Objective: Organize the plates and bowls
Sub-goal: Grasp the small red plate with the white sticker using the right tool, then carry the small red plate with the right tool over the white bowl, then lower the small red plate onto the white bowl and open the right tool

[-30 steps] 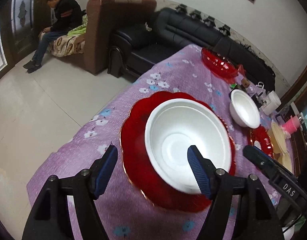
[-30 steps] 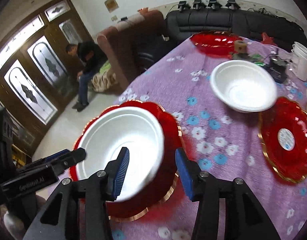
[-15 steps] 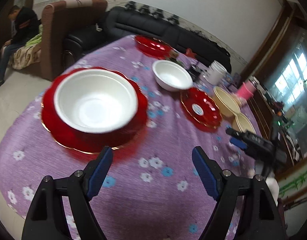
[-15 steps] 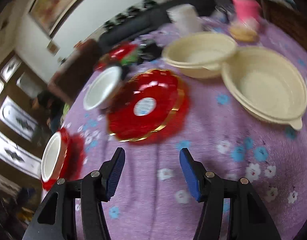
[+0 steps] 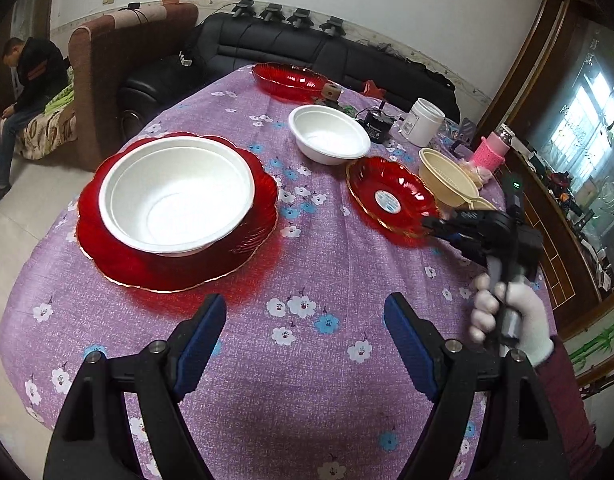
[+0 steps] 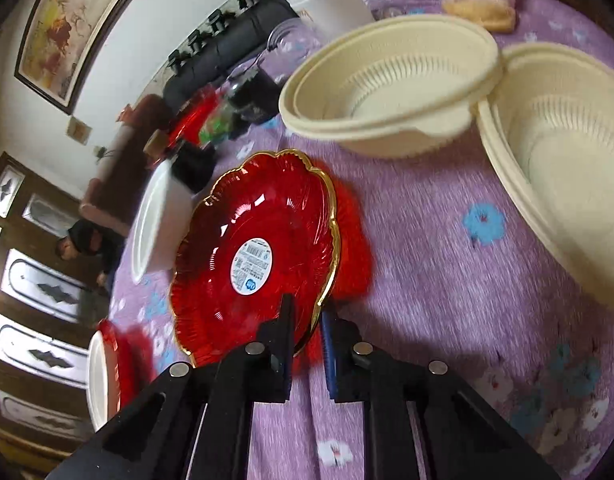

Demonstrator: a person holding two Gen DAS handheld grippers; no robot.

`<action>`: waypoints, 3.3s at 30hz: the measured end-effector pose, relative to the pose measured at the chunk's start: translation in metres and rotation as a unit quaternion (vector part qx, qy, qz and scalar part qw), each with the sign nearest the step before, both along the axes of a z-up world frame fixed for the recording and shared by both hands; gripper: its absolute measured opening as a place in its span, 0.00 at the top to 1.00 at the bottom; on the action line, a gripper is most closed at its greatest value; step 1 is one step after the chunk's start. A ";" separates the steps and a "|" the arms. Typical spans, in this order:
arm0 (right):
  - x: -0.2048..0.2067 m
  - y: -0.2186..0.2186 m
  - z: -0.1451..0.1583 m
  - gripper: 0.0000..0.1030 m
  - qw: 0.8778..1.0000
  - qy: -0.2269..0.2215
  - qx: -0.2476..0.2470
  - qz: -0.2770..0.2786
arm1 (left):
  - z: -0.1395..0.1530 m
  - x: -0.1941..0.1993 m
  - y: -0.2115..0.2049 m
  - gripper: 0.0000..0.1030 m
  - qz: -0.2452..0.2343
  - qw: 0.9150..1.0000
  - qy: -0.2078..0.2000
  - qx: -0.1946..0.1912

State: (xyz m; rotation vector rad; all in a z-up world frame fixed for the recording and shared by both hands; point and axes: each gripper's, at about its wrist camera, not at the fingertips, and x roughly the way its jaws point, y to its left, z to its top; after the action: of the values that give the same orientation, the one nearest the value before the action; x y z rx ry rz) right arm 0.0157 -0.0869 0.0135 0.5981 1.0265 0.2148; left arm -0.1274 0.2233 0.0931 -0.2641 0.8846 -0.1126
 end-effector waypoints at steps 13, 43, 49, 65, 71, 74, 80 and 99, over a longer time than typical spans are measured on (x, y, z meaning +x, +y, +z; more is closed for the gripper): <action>-0.108 -0.040 0.011 0.88 0.991 0.045 -0.017 0.123 | -0.034 0.037 -0.069 0.22 -0.085 0.995 0.046 -0.011; -0.108 0.018 0.050 0.87 0.986 -0.043 -0.077 0.139 | -0.023 0.060 -0.064 0.79 -0.060 0.998 0.033 0.006; -0.086 0.102 0.075 0.87 0.976 -0.075 -0.070 0.190 | -0.001 0.054 0.022 0.78 0.020 1.000 0.011 0.014; -0.025 0.265 0.065 0.86 0.955 -0.080 -0.124 0.258 | -0.027 0.091 0.136 0.78 0.122 0.990 0.042 0.063; -0.023 0.281 0.062 0.86 0.948 -0.097 -0.148 0.265 | -0.022 0.091 0.136 0.74 0.125 0.986 0.048 0.101; -0.022 0.283 0.060 0.85 0.947 -0.100 -0.153 0.265 | -0.012 0.084 0.141 0.66 0.120 0.988 0.031 0.094; -0.024 0.288 0.060 0.85 0.942 -0.110 -0.163 0.271 | 0.008 0.064 0.161 0.49 0.145 0.987 -0.010 0.070; -0.025 0.260 0.071 0.34 0.954 -0.126 -0.156 0.222 | 0.002 0.030 0.174 0.45 0.156 0.988 -0.001 0.016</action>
State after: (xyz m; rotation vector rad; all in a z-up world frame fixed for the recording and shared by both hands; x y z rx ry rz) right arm -0.0093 0.1730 0.0843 0.0426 0.9098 0.5004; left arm -0.0972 0.3969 0.0946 -0.3697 0.8328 0.1925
